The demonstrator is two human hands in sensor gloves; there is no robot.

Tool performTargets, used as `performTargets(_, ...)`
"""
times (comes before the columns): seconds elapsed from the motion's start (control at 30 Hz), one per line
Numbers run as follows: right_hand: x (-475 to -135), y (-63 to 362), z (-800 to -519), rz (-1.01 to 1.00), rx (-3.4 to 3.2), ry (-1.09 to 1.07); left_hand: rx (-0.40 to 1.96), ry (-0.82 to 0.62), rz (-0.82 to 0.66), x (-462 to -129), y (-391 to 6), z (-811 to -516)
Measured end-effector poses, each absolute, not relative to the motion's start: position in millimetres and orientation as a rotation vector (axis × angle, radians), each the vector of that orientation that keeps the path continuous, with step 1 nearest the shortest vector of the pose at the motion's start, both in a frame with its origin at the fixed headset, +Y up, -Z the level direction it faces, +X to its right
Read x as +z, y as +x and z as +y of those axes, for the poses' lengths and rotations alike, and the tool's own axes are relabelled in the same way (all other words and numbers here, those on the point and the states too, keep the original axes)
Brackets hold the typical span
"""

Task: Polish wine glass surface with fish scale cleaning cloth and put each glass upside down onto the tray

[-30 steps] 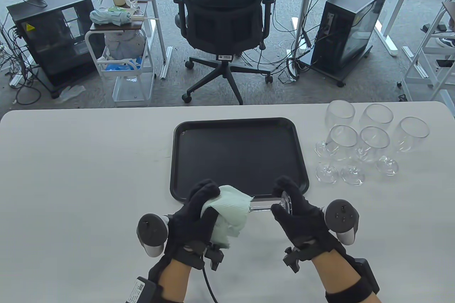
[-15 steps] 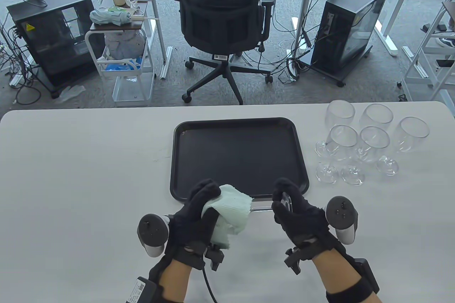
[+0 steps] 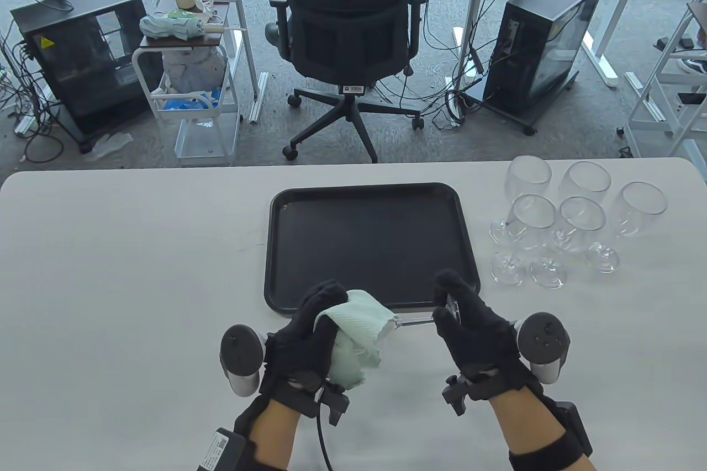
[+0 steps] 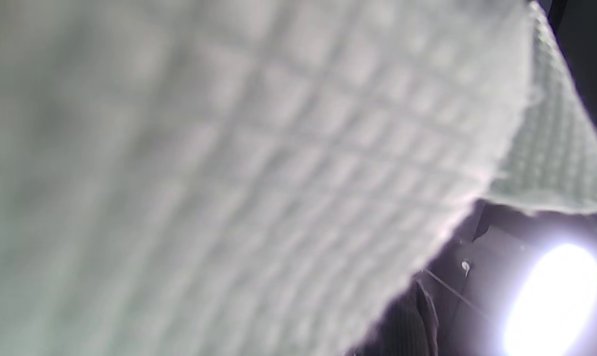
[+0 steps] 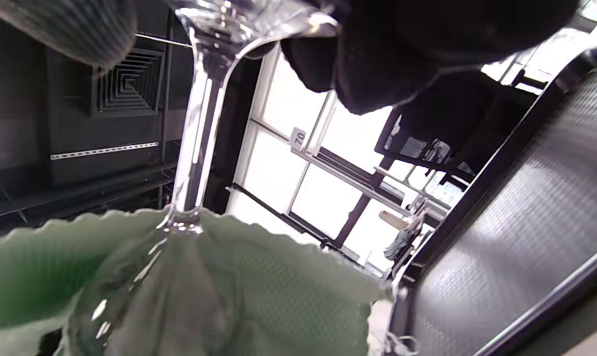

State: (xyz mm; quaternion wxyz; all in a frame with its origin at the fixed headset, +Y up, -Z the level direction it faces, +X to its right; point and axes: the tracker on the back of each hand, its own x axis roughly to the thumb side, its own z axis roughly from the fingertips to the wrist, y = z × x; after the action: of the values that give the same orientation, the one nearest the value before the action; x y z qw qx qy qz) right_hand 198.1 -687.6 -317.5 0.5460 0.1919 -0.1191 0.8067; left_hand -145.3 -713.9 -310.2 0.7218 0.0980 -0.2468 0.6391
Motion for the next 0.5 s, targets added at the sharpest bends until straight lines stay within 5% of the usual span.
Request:
performTargets(0.13,-309,215,-656,-0.400,2.045,0.370,1.502,0.243,-0.492,-313,-151,-718)
performTargets(0.23,-312,210,-623,-0.685,2.377,0.297,1.536,0.260,-0.468,-315,-159,-718)
performTargets(0.5,-414,148,-606,-0.726,2.942,0.204,1.562,0.260,-0.457,-317,-164,-718)
